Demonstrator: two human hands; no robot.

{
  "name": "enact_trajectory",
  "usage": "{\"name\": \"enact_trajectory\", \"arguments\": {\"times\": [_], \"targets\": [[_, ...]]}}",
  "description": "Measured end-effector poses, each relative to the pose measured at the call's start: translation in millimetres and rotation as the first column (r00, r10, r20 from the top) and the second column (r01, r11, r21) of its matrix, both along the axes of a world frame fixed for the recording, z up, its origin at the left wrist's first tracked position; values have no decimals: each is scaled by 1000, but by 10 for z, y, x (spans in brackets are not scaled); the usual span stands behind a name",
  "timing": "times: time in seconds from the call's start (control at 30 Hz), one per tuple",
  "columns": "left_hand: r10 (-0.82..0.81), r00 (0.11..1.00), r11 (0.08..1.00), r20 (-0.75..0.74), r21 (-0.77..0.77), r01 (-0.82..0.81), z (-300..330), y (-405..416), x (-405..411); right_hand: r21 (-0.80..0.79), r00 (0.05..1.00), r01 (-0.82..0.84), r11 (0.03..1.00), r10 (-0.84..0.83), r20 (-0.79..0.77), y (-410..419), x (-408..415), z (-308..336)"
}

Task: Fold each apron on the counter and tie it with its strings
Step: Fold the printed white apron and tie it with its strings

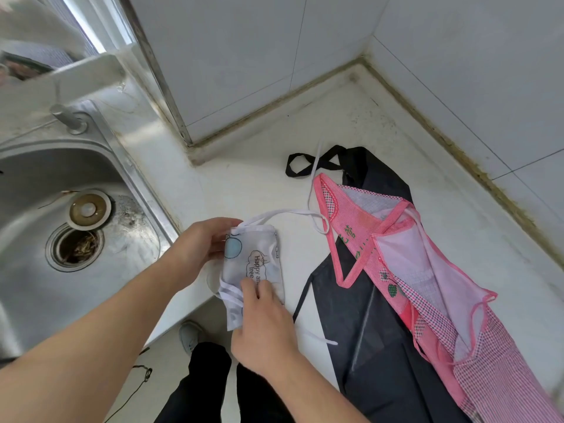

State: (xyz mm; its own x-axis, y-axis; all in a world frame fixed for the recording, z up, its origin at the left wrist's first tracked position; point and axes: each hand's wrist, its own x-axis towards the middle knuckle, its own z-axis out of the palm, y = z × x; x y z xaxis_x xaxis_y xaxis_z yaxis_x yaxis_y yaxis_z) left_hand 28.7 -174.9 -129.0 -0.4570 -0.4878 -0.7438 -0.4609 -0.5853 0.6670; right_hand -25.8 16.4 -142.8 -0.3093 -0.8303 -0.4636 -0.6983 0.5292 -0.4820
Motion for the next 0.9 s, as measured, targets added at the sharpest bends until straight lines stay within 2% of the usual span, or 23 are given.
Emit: {"name": "enact_trajectory", "arguments": {"times": [0.13, 0.23, 0.33, 0.37, 0.4, 0.47, 0.5, 0.53, 0.57, 0.6, 0.67, 0.73, 0.83, 0.9], "targets": [[-62, 997, 985, 51, -157, 69, -23, 14, -46, 56, 999, -37, 998, 38, -18, -50, 28, 17], [-134, 991, 972, -10, -195, 130, 42, 4, -119, 80, 999, -36, 996, 38, -31, -104, 46, 26], [-205, 977, 896, 56, -391, 211, 0, 23, -203, 84, 999, -27, 996, 30, -32, -134, 56, 23], [-213, 969, 833, 127, -494, 248, -22, 52, -211, 84, 999, -31, 996, 35, -40, -128, 65, 18], [-212, 956, 732, 204, -614, 293, -44, 94, -205, 82, 998, -38, 996, 43, -56, -118, 76, 11], [-202, 926, 446, 319, -812, 377, -85, 188, -162, 92, 991, -57, 994, 68, -115, -100, 116, -10], [-190, 921, 314, 340, -868, 385, -82, 239, -137, 102, 986, -65, 993, 80, -147, -106, 137, -26], [-182, 924, 220, 337, -902, 372, -62, 297, -112, 108, 982, -64, 992, 83, -173, -119, 161, -41], [-196, 923, 173, 331, -915, 365, -49, 354, -91, 114, 980, -53, 992, 74, -184, -137, 180, -53], [-239, 915, 187, 327, -909, 373, -33, 416, -63, 120, 980, -40, 992, 62, -188, -151, 199, -67], [-351, 868, 333, 353, -819, 467, -62, 530, -2, 137, 981, -30, 990, 55, -187, -162, 215, -82], [-416, 824, 459, 385, -693, 556, -142, 589, 42, 148, 991, -38, 988, 56, -122, -120, 201, -36], [-432, 824, 534, 367, -633, 561, -212, 550, 41, 160, 977, 27, 987, -60, 203, -34, 40, 117], [-453, 813, 530, 365, -623, 575, -248, 574, 31, 229, 887, 129, 965, -216, 409, -5, -181, 216]]}}
